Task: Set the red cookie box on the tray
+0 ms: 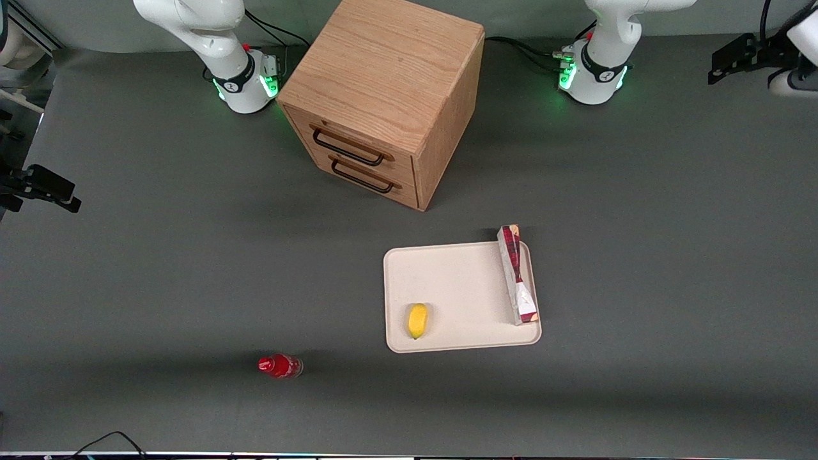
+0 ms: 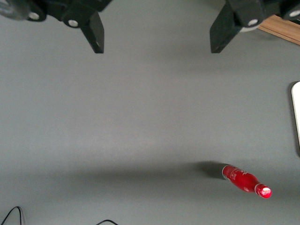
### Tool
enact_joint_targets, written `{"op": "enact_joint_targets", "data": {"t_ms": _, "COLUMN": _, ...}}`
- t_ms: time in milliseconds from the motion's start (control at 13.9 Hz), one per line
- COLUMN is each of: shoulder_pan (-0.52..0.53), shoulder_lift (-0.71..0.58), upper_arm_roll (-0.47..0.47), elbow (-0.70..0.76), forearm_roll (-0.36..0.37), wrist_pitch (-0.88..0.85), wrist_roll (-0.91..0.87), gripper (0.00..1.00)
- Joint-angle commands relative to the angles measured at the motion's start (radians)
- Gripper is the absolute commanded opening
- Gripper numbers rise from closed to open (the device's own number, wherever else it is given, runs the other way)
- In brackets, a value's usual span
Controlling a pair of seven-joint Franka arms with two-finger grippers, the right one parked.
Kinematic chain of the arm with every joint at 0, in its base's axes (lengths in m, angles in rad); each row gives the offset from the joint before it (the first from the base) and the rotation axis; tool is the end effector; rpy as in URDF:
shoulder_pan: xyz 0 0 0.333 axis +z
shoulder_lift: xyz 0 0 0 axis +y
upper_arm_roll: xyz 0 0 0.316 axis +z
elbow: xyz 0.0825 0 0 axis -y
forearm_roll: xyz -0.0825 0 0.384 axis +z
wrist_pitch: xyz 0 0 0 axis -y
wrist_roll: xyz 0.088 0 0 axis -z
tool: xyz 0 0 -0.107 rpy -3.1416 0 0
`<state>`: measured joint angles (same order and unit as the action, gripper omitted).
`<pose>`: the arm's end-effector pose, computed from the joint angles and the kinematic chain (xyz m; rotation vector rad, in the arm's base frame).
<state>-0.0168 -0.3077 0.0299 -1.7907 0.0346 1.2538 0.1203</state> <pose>0.4195 0.0123 0.6508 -3.1070 0.1596 0.3601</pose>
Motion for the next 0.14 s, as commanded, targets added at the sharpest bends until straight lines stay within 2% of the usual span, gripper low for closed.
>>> {"op": "enact_joint_targets", "data": {"t_ms": 0, "shoulder_pan": -0.015, "shoulder_lift": 0.034, "upper_arm_roll": 0.005, "elbow": 0.043, "forearm_roll": 0.03, "wrist_pitch": 0.004, "wrist_roll": 0.013, "gripper": 1.0}}
{"op": "enact_joint_targets", "data": {"t_ms": 72, "shoulder_pan": -0.015, "shoulder_lift": 0.048, "upper_arm_roll": 0.004, "elbow": 0.059, "forearm_roll": 0.031, "wrist_pitch": -0.004, "wrist_roll": 0.015, "gripper": 1.0}}
